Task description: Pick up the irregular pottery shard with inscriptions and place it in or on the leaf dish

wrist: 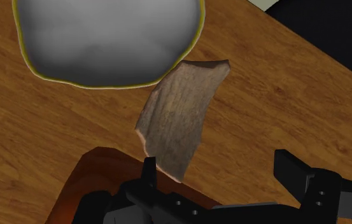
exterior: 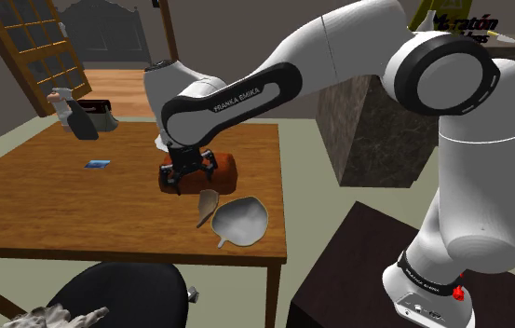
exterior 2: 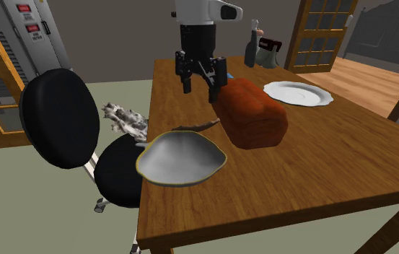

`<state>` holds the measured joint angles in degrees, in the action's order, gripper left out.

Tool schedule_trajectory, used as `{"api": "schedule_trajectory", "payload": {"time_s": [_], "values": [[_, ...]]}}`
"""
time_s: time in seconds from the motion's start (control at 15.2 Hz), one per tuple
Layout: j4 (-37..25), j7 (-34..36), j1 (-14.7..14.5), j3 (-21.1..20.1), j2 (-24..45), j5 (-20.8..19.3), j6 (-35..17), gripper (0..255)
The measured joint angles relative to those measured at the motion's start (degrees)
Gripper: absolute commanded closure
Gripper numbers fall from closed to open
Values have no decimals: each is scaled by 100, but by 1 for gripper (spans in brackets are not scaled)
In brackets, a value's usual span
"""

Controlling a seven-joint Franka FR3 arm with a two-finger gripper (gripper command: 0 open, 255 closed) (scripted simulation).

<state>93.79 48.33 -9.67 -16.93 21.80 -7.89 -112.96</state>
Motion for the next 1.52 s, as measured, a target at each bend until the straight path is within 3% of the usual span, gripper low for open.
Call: {"api": "schedule_trajectory", "payload": {"time_s": [0.4,0.86,0.92,1.52], "values": [[174,70,-26,32,200,-80,-367,0],[205,76,-27,37,220,-89,-420,0],[205,76,-27,37,220,-89,-420,255],[205,76,-27,37,220,-89,-420,255]]}}
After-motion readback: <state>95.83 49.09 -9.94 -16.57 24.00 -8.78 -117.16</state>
